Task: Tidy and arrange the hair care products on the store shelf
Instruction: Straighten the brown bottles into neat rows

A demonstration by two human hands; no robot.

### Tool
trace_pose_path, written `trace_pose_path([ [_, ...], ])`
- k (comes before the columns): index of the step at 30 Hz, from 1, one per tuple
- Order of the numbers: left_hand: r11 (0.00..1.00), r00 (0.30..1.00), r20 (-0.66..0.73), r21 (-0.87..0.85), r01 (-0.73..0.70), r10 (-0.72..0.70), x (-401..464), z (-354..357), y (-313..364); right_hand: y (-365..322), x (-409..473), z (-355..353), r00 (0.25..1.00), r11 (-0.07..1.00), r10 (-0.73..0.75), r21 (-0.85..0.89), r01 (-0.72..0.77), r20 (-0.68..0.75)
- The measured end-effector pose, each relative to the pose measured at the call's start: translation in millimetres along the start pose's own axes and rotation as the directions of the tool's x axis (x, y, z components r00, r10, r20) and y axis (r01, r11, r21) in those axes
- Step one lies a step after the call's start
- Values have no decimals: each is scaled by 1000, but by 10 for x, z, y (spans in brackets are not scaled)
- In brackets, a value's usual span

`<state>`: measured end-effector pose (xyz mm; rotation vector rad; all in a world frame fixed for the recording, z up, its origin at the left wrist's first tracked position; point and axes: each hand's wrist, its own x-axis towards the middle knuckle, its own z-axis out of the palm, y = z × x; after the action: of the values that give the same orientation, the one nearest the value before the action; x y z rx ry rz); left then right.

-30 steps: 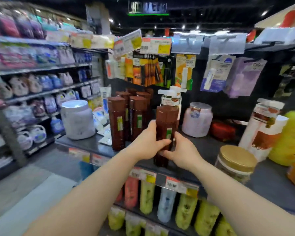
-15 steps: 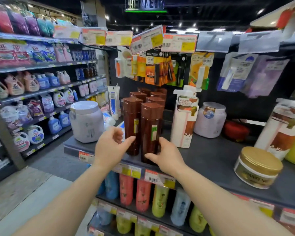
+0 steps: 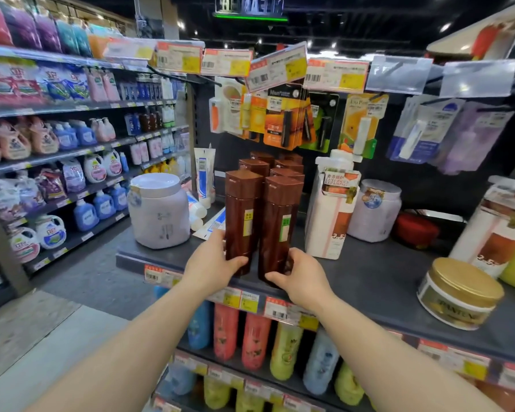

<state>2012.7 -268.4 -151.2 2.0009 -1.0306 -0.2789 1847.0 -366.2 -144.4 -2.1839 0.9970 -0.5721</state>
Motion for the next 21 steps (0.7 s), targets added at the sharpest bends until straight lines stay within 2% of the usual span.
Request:
trace_pose_path([
  [8,999,998,-55,34,-9,11,-93,-11,35,19,15,34,1000,1000,-10,-9,10,-15],
  [21,1000,1000,-18,13,-10,10,-103,-44,45,-22,0,22,999,999,34,2,-34,-8],
])
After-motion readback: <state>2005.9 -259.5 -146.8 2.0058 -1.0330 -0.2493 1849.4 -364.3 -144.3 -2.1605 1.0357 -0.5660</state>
